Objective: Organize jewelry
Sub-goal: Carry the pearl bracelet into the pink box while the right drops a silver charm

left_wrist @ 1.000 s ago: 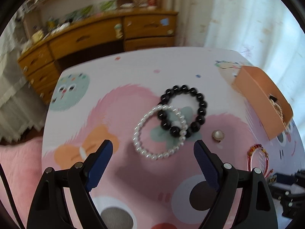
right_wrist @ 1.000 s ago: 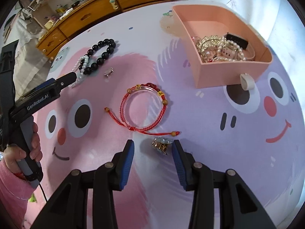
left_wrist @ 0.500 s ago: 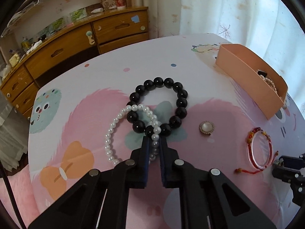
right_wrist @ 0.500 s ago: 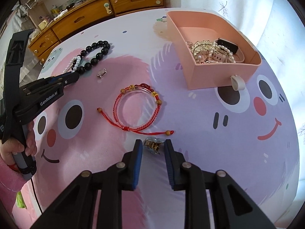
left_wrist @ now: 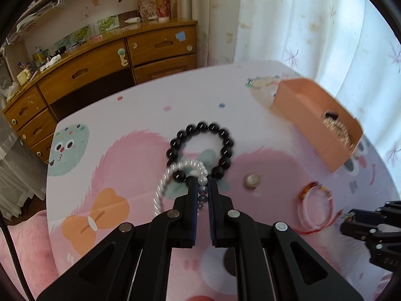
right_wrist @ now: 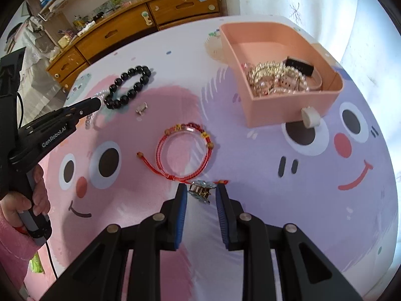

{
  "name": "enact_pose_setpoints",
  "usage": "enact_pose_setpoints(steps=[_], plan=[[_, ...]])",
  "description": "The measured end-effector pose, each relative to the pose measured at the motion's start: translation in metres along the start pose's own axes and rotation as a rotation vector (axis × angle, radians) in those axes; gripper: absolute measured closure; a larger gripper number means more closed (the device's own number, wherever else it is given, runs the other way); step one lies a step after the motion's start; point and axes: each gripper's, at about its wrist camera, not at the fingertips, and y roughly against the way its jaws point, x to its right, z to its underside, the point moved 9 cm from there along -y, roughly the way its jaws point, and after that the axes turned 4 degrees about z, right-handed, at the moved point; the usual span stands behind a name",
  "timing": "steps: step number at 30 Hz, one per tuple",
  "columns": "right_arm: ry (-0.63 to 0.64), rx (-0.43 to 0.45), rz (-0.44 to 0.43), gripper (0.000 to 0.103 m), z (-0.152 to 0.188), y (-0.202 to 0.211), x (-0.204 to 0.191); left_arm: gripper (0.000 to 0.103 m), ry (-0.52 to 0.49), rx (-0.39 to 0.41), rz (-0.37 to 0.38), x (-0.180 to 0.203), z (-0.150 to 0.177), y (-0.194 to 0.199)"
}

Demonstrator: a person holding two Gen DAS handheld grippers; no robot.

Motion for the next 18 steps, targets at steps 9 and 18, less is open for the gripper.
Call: enact_pose_setpoints(steps=[9, 18], plan=[[0.048, 0.094, -0.063, 0.080, -0.027, 0.042, 0.016, 0.097, 0.072, 0.031, 0.091, 0.051, -0.041, 0.047], [0.055, 0.215, -0.129, 0.080, -0.065, 0.083, 0.049, 0.097, 0.170, 0.108, 0.246, 0.123, -0.086, 0.077]])
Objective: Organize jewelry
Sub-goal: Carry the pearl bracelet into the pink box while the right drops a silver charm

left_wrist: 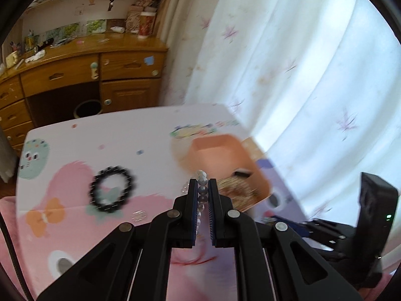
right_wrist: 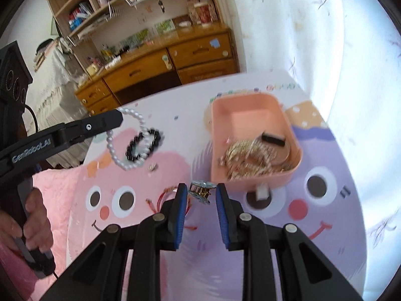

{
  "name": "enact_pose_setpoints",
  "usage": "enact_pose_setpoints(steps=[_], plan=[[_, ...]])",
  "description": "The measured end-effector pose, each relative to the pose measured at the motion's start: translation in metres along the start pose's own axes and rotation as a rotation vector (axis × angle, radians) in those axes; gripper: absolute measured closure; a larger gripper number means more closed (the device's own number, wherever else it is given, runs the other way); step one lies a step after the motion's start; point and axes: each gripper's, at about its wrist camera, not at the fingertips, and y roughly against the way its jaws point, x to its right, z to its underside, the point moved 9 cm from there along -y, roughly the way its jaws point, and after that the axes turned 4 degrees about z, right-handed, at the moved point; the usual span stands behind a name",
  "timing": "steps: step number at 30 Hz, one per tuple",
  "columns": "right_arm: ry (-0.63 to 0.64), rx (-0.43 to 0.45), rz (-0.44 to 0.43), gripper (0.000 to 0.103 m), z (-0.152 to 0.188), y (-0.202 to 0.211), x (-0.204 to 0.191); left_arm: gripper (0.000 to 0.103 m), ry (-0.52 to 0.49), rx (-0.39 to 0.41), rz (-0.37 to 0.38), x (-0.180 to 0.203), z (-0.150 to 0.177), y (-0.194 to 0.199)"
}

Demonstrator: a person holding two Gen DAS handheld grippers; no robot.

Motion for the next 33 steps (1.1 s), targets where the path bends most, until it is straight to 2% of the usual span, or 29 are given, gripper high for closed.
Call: enact_pose_setpoints(steps=[9, 15, 20, 22, 23, 24, 27, 33], plan=[[-0.007, 0.115, -0.019, 0.080, -0.033, 0.017, 0.041, 0.097, -0.018, 0.049, 0.066, 0.066, -0.027, -0.024], [-0.017, 0.139, -0.022, 0.080, -0.048, 0.013, 0.065, 0.097, -0.019, 0.066, 0.066, 0.087, -0.040, -0.044], [-0.031, 0.155, -0.025, 0.079, -0.059, 0.009, 0.079, 0.097, -0.017, 0.049, 0.055, 0.094, -0.043, -0.059], [-0.035, 0.123, -0.022, 0.074, -0.059, 0.002, 0.083, 0.083, -0.010, 0.019, 0.044, 0.094, -0.041, -0.067], [-0.041, 0.101, -0.016, 0.071, -0.058, -0.001, 0.086, 0.068, 0.000, 0.005, 0.040, 0.093, -0.039, -0.070], [-0.054, 0.084, -0.018, 0.071, -0.056, -0.004, 0.088, 0.059, 0.012, -0.001, 0.047, 0.092, -0.038, -0.071], [-0.083, 0.076, -0.051, 0.071, -0.052, -0.004, 0.092, 0.057, 0.039, 0.003, 0.071, 0.090, -0.036, -0.070], [-0.071, 0.055, -0.052, 0.071, -0.043, -0.006, 0.090, 0.057, 0.039, -0.010, 0.016, 0.074, -0.030, -0.067]])
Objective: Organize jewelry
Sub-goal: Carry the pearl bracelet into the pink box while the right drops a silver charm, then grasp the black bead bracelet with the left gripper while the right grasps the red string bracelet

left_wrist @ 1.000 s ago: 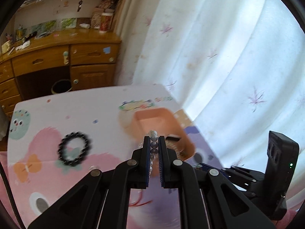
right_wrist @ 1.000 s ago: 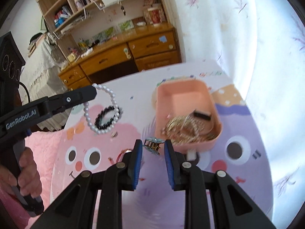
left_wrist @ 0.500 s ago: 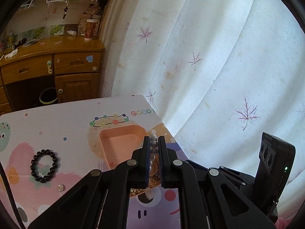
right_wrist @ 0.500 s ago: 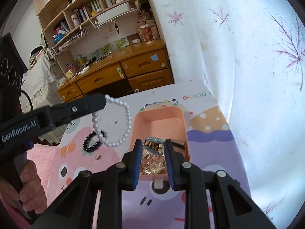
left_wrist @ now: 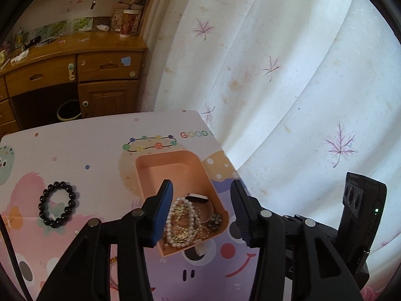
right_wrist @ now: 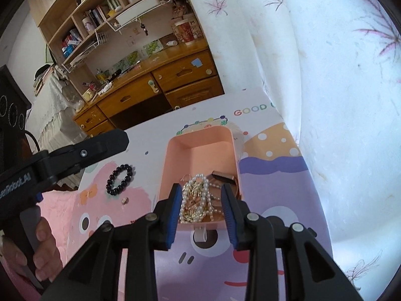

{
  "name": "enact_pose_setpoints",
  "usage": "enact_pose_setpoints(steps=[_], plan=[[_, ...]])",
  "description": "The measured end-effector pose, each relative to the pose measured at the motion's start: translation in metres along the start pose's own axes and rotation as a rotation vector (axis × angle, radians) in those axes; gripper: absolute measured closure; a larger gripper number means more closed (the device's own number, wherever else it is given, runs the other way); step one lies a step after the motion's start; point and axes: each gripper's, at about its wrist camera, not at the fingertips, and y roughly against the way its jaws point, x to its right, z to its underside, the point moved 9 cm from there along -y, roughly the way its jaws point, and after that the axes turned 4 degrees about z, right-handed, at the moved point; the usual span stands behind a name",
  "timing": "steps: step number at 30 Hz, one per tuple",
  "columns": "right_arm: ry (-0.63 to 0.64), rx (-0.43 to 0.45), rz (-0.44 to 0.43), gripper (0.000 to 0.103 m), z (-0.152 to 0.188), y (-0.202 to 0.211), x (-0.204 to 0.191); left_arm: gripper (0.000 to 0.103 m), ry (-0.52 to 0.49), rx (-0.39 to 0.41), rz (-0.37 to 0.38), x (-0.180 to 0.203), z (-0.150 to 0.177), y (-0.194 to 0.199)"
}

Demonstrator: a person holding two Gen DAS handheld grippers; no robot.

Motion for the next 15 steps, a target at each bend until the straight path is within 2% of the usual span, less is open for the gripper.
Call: enact_pose_setpoints(steps=[4, 8, 11, 13, 15], plan=[[0.017, -0.029, -0.013, 0.071, 0.008, -0.004, -0.008, 0.056, 0.021, -0.018, -0.038, -0.017, 0.009, 0.004], [0.035, -0.068, -0.036, 0.071, 0.019, -0.011, -0.021, 0.044, 0.049, -0.046, -0.094, -0.041, 0.023, 0.009], [0.049, -0.105, -0.060, 0.071, 0.028, -0.018, -0.035, 0.043, 0.074, -0.070, -0.154, -0.065, 0.033, 0.013], [0.061, -0.127, -0.078, 0.071, 0.033, -0.022, -0.045, 0.036, 0.094, -0.096, -0.212, -0.088, 0.041, 0.016], [0.080, -0.157, -0.098, 0.071, 0.040, -0.027, -0.056, 0.022, 0.096, -0.118, -0.280, -0.111, 0.047, 0.020]])
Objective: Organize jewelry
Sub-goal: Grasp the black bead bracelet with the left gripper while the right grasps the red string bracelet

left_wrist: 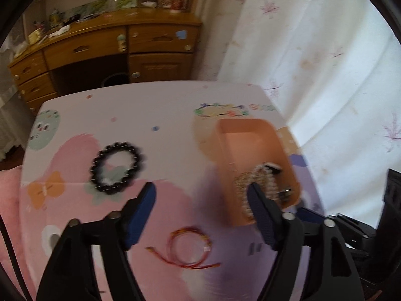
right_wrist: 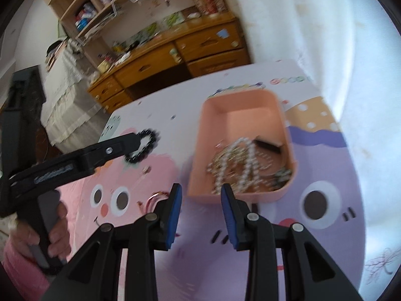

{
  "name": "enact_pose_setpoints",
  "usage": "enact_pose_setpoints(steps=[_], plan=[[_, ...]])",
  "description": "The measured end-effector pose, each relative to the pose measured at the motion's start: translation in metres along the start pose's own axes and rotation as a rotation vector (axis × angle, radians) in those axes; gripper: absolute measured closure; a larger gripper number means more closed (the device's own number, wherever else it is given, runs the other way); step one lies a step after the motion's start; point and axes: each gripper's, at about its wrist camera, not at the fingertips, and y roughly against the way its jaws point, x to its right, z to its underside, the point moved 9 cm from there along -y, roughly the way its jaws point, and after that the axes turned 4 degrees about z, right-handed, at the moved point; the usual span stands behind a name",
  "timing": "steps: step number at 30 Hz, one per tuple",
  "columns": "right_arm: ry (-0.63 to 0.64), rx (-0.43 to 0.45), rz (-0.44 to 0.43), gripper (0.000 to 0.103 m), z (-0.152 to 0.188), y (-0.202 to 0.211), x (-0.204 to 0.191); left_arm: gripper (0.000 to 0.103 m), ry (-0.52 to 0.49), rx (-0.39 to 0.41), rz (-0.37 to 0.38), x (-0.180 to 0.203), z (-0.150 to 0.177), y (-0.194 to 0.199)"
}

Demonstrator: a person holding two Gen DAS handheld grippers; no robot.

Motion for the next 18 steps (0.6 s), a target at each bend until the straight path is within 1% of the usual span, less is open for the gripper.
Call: enact_pose_setpoints(steps=[1, 3, 5, 7, 12, 16, 18], plan=[[0.012, -0.018, -0.010, 0.070, 0.003, -0.004, -0.006, 0.022, -0.002, 0.001, -0.030, -0.009, 0.001, 0.001], [0.039, -0.056, -0.025, 0.070, 0.011, -0.012, -0.016, 0.022, -0.009, 0.005, -0.123, -0.037, 0.001, 0.002], [0.081, -0.108, -0.044, 0.068, 0.021, -0.022, -0.031, 0.022, -0.006, 0.007, -0.185, -0.059, -0.001, 0.004], [0.129, -0.157, -0.056, 0.066, 0.031, -0.032, -0.043, 0.022, 0.007, 0.012, -0.213, -0.079, -0.003, 0.004], [0.233, -0.235, -0.012, 0.065, 0.054, -0.055, -0.065, 0.022, 0.080, -0.002, -0.218, -0.122, -0.007, -0.007], [0.243, -0.266, 0.054, 0.065, 0.063, -0.074, -0.069, 0.022, 0.137, -0.018, -0.185, -0.143, -0.009, -0.023], [0.232, -0.254, 0.081, 0.065, 0.064, -0.082, -0.067, 0.022, 0.140, -0.028, -0.182, -0.146, -0.009, -0.034]])
